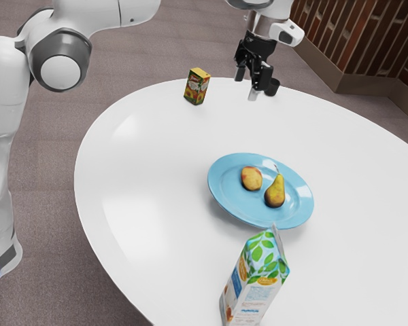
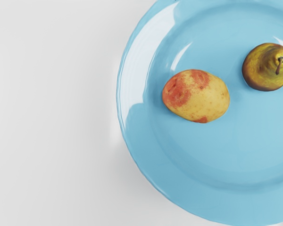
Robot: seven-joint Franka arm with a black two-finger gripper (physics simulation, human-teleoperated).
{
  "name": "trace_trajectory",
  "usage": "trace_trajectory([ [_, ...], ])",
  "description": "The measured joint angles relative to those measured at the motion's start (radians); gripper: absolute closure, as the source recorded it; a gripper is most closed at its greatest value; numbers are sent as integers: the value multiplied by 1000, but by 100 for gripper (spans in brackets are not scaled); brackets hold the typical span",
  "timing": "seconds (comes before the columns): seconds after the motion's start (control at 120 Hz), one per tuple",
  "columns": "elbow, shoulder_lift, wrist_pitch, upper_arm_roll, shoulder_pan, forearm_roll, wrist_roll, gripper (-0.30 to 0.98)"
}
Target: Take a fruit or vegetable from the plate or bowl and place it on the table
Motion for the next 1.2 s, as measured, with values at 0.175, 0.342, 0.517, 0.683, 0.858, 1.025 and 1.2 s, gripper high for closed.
trace_trajectory([
  [0.175, 0, 0, 2, 0, 0, 0, 0, 0],
  [0.342, 7, 4, 3, -3, -2, 2, 0, 0],
  [0.517, 28, 12, 4, -12, -11, 2, 1, 0],
  [0.683, 30, 19, 38, -39, -34, 4, 2, 0],
  [0.858, 29, 87, 82, -95, -79, 5, 3, 0],
  [1.025, 32, 143, 110, -106, -103, 6, 5, 0],
  [1.2, 32, 172, 138, -106, -111, 4, 6, 0],
])
